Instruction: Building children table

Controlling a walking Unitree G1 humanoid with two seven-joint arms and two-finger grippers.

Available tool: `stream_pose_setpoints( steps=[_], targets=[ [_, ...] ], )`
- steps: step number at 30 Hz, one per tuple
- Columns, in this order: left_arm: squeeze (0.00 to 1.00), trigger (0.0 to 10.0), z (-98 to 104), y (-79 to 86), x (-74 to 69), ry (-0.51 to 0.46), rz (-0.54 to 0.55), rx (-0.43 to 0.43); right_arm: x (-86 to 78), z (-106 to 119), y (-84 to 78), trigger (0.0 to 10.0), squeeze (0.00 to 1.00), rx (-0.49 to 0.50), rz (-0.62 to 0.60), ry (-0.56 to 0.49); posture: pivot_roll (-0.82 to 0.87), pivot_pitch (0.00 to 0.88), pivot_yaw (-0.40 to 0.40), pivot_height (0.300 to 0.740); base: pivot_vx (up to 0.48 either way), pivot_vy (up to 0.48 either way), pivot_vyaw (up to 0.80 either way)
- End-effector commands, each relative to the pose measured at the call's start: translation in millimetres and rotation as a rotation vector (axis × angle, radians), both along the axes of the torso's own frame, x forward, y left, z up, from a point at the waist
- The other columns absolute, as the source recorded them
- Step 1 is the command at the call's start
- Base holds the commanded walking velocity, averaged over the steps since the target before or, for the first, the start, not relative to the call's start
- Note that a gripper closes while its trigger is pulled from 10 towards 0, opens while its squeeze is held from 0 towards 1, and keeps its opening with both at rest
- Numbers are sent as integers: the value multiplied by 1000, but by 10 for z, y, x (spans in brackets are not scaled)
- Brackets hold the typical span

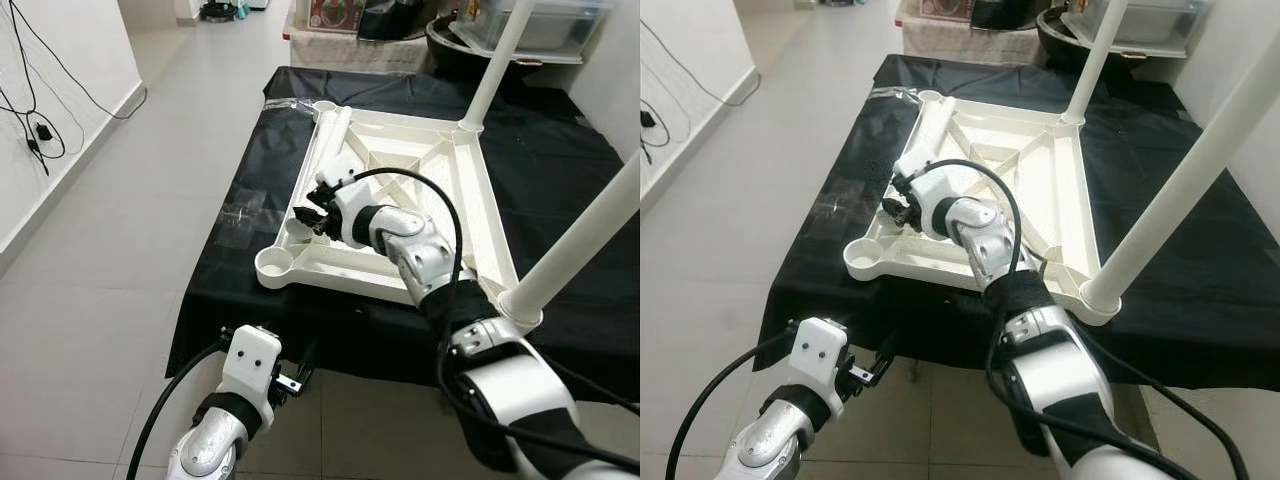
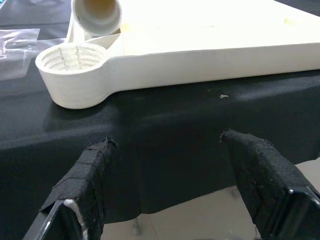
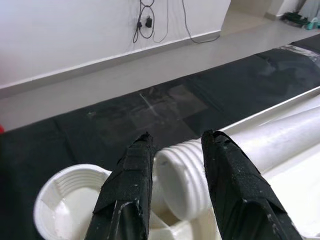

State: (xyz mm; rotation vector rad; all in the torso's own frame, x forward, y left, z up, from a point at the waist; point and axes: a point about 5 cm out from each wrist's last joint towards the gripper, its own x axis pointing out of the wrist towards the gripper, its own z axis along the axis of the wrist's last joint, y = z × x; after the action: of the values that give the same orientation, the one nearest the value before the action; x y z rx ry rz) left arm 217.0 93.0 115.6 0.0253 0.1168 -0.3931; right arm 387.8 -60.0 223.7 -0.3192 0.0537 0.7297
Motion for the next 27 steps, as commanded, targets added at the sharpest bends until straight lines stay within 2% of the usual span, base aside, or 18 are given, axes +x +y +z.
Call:
stream_pose_setpoints(
  steps=[1,3,4,5,6,8,9,16,27],
  targets=[
    [0,10000,-9,-7,-27,10,-6,-3,-40,-82,64,10000,0,-24,-17,14,88,122,-72,740,0,0,0],
    [0,10000,-9,-8,-28,10,-6,-3,-49,-101,74,10000,0,-30,-28,14,88,122,-72,740,0,0,0],
    [0,10000,-7,-9,-31,10,-6,-4,-55,-132,85,10000,400,-37,-63,10,92,125,-71,740,0,0,0],
    [0,10000,-7,-9,-31,10,-6,-4,-55,-132,85,10000,400,-37,-63,10,92,125,-71,740,0,0,0],
    [0,10000,-5,-11,-37,10,-6,-4,-42,-124,97,10000,1000,-36,-113,-16,98,130,-75,740,0,0,0],
    [0,10000,-4,-12,-40,10,-5,-4,-31,-109,102,10000,1000,-33,-138,-34,98,130,-75,740,0,0,0],
    [0,10000,0,-12,-44,10,-5,-5,-14,-72,103,10000,0,-38,-158,-69,99,139,-77,740,0,0,0],
    [0,10000,9,-10,-52,11,-3,-7,0,3,106,10000,0,-67,-201,-152,97,147,-78,740,0,0,0],
    [0,10000,29,-13,-73,12,-1,-11,-56,-150,237,10000,0,-93,-162,-116,104,171,-79,740,0,0,0]
  ],
)
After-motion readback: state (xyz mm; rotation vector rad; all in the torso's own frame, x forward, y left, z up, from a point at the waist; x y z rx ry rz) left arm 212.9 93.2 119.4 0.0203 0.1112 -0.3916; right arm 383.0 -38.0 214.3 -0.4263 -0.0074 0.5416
